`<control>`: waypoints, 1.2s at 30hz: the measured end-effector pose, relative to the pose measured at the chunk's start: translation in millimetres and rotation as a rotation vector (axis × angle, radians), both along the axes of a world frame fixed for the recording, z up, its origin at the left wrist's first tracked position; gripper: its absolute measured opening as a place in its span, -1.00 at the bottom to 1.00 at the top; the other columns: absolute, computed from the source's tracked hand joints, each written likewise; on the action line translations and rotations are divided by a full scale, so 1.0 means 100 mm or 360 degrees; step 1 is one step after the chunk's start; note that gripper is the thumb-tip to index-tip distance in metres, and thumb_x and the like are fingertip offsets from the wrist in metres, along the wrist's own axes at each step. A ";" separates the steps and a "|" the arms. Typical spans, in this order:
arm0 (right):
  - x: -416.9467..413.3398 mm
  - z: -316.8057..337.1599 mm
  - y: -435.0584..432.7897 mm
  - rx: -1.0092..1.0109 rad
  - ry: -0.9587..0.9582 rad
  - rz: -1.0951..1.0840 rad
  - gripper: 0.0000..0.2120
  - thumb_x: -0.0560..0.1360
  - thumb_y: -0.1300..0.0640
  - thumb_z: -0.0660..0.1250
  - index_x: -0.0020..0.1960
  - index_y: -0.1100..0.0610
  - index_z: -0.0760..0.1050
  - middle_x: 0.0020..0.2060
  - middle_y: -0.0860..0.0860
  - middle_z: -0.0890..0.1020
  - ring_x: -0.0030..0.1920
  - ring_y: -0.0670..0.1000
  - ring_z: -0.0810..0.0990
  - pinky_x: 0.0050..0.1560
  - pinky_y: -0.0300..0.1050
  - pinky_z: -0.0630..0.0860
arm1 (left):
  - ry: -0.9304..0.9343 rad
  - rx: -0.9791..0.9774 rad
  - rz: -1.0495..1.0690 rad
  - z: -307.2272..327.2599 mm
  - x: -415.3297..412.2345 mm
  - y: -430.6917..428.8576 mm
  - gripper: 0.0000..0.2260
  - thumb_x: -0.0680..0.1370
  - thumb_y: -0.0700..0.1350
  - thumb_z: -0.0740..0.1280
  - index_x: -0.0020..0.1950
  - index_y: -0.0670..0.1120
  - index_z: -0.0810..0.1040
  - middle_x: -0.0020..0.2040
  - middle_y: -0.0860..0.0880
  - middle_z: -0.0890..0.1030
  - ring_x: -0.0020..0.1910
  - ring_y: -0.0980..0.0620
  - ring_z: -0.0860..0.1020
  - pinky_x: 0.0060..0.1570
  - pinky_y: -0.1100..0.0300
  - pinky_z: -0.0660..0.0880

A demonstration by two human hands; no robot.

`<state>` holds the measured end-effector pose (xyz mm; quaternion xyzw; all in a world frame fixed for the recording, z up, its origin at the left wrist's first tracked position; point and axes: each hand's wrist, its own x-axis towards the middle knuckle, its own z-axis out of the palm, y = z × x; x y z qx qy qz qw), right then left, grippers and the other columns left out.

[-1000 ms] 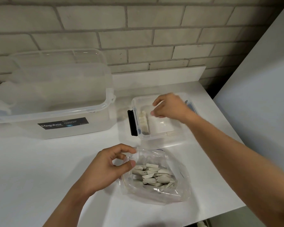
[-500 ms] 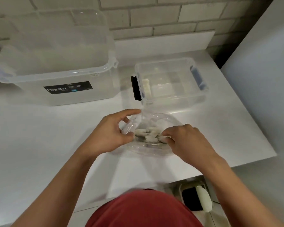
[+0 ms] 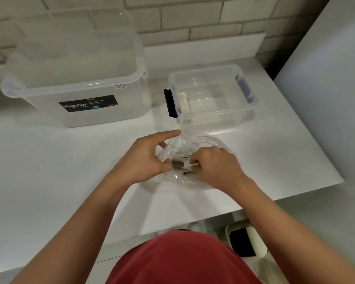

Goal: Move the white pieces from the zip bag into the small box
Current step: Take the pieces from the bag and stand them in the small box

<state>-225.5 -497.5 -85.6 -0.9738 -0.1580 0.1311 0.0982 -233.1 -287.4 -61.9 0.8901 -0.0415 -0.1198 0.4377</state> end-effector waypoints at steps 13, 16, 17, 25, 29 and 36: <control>-0.01 0.47 -0.22 0.1547 0.0423 -0.0635 -0.92 0.56 0.20 0.48 -0.02 0.05 0.73 -0.20 0.00 0.73 -0.25 0.08 0.76 -0.11 0.05 0.73 | 0.0103 -0.0360 -0.0015 0.06 0.05 0.00 -0.75 0.55 -0.18 0.44 0.11 0.14 0.74 0.30 0.31 0.60 0.26 0.32 0.54 0.04 0.29 0.47; -0.03 0.45 -0.19 0.1659 0.0432 -0.0730 -0.95 0.54 0.21 0.50 -0.01 0.12 0.71 -0.20 0.05 0.72 -0.25 0.13 0.76 -0.07 0.05 0.73 | 0.0170 -0.0526 -0.0070 0.11 0.05 -0.01 -0.89 0.54 0.01 0.48 0.04 0.13 0.76 0.26 0.29 0.62 0.27 0.33 0.54 0.02 0.20 0.51; -0.03 0.44 -0.17 0.1691 0.0432 -0.0762 -0.96 0.54 0.21 0.50 -0.01 0.14 0.71 -0.19 0.05 0.73 -0.25 0.12 0.76 -0.07 0.03 0.73 | 0.0138 -0.0517 -0.0079 0.11 0.05 -0.02 -0.90 0.53 0.03 0.49 0.02 0.12 0.76 0.25 0.28 0.63 0.27 0.34 0.53 0.11 0.19 0.51; -0.07 0.37 -0.16 0.1829 0.0537 -0.0880 -0.88 0.61 0.22 0.40 0.02 0.15 0.73 -0.10 0.12 0.75 -0.16 0.08 0.74 -0.09 -0.06 0.70 | 0.0063 -0.0379 0.0010 -0.02 0.08 0.01 -0.89 0.59 -0.04 0.44 0.00 0.08 0.77 0.23 0.30 0.64 0.19 0.40 0.55 -0.07 0.28 0.44; -0.04 0.38 -0.20 0.1797 0.0446 -0.0913 -0.82 0.64 0.24 0.34 0.06 0.10 0.73 -0.05 0.13 0.75 -0.16 0.11 0.74 -0.05 0.00 0.72 | 0.0063 -0.0291 -0.0090 -0.01 0.09 0.05 -0.91 0.58 -0.02 0.45 -0.11 0.09 0.73 0.24 0.29 0.63 0.22 0.32 0.56 -0.04 0.23 0.45; -0.01 0.44 -0.22 0.1615 0.0328 -0.0827 -0.85 0.58 0.23 0.44 0.10 0.05 0.71 -0.12 -0.01 0.71 -0.26 0.02 0.73 -0.09 -0.10 0.70 | 0.0116 -0.0257 -0.0226 0.06 0.12 0.05 -0.94 0.56 -0.01 0.47 -0.08 0.11 0.74 0.25 0.32 0.60 0.18 0.30 0.58 -0.06 0.32 0.42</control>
